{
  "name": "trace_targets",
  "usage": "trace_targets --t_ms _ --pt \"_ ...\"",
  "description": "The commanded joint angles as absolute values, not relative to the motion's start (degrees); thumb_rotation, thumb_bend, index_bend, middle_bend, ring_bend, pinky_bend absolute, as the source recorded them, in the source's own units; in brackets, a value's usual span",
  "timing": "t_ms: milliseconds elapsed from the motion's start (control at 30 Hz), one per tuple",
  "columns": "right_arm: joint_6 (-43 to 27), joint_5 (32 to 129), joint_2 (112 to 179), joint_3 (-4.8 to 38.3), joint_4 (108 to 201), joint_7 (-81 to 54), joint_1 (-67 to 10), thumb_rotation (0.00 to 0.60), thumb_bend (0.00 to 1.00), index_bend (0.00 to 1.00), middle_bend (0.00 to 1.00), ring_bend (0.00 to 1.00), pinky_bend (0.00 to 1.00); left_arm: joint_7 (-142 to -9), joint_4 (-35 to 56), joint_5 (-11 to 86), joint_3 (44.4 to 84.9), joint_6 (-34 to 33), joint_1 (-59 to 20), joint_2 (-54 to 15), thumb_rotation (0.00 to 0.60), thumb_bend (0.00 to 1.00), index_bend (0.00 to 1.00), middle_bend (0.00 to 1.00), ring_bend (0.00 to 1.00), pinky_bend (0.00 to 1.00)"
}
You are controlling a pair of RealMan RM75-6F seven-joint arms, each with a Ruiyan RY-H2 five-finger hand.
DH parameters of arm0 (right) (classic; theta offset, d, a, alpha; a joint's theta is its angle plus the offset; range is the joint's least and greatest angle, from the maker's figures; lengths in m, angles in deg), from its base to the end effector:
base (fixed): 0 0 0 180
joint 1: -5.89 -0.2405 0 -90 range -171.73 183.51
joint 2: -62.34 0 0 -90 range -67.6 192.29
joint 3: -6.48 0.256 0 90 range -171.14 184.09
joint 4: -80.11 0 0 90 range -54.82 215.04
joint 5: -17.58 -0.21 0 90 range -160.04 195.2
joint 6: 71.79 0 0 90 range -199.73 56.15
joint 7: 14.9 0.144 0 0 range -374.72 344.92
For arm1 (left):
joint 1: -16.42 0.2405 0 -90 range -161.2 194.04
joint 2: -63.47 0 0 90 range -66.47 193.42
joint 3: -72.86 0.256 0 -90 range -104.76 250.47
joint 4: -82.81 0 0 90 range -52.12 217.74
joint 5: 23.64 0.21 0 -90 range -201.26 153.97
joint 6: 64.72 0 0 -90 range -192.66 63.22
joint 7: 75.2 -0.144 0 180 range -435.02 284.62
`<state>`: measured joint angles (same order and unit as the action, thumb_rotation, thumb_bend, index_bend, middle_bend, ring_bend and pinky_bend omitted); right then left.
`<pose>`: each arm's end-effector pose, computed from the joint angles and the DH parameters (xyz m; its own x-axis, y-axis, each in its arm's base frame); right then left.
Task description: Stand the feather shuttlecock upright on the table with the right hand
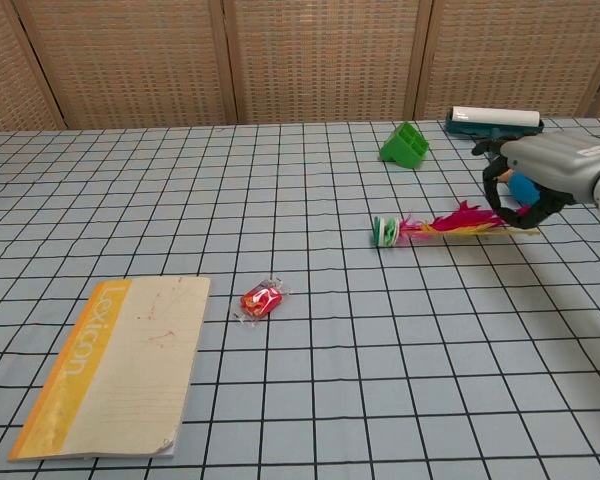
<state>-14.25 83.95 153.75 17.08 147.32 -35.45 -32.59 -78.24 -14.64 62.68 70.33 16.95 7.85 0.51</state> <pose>-0.2221 -0.3741 0.0091 0.6008 -0.1170 0.7908 -0.7916 -0.2255 0.5680 -0.2849 0.1969 0.1482 0.3863 0.0471 0.9212 0.9204 -0.0851 -0.3816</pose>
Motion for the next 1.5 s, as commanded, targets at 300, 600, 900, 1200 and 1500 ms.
trace_targets --t_ms 300,600,900,1200,1500 --pt "-8.12 89.84 147.02 17.98 156.92 -36.63 -32.09 0.600 0.68 0.76 0.16 0.00 0.00 -77.20 -14.86 63.00 70.62 17.55 8.22 1.16 0.600 0.00 0.00 0.00 0.00 0.00" --pt "-6.75 89.77 142.76 18.93 163.20 -40.82 -32.00 0.600 0.66 0.76 0.16 0.00 0.00 -76.41 -15.04 63.78 70.97 17.94 8.39 1.66 0.600 0.00 0.00 0.00 0.00 0.00" --pt "-6.27 89.27 143.83 17.05 164.26 -41.85 -30.67 0.600 0.66 0.77 0.16 0.00 0.00 -76.22 -15.15 64.14 71.28 17.72 8.32 1.90 0.600 0.00 0.00 0.00 0.00 0.00" --pt "-6.35 89.68 145.29 15.90 162.49 -40.73 -29.86 0.600 0.66 0.75 0.15 0.00 0.00 -76.48 -15.66 64.59 71.69 17.64 8.36 2.07 0.600 0.00 0.00 0.00 0.00 0.00" --pt "-3.83 89.78 141.70 17.12 166.22 -36.73 -27.69 0.600 0.35 0.09 0.04 0.00 0.00 -75.70 -15.73 64.73 71.69 17.81 8.40 2.35 0.600 0.00 0.00 0.00 0.00 0.00"
